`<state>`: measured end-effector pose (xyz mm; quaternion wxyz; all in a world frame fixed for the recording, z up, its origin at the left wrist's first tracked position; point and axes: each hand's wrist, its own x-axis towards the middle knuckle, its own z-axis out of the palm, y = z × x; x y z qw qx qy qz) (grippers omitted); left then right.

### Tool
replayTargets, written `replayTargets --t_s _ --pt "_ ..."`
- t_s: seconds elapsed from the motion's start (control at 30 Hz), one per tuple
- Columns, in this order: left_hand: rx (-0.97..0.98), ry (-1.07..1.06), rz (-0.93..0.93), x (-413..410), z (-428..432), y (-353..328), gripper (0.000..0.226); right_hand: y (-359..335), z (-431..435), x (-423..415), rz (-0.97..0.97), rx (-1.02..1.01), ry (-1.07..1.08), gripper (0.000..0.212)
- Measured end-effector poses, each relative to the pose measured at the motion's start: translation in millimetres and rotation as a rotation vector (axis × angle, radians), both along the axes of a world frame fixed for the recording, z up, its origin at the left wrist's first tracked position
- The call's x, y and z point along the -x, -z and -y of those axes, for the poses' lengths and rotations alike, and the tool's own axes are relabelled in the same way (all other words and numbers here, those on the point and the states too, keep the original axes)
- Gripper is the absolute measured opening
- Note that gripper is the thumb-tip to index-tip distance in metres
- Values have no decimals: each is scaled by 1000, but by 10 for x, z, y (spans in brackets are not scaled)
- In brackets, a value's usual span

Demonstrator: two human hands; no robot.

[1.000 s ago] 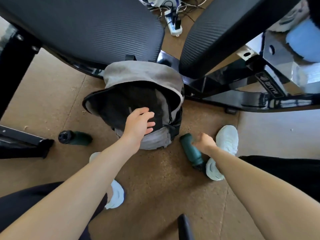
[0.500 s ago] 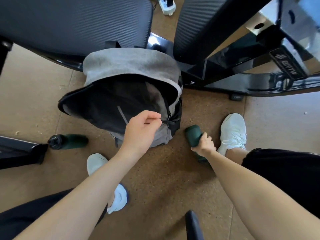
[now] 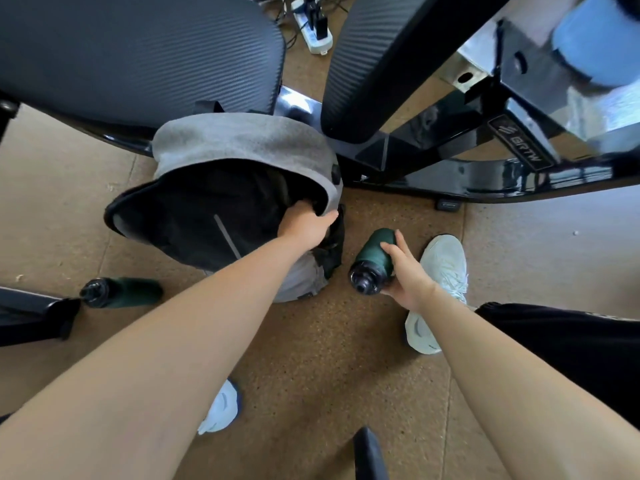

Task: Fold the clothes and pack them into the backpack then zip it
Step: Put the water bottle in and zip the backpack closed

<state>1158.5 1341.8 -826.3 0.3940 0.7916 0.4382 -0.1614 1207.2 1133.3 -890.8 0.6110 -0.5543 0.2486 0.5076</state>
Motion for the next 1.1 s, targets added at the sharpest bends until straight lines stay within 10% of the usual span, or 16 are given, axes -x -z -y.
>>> replayTargets --t_s 0.33,0.53,0.73,1.1 --pt "409 -418 195 294 -163 339 56 -309 -388 -40 -97 -228 197 40" --pt "495 -515 260 527 -111 352 32 -505 -629 76 13 -236 -239 101" --pt "536 -577 404 787 -68 258 11 -601 -631 200 643 43 -888 124" --pt "497 -587 384 1122 -44 259 31 -624 -228 204 746 352 -958 81"
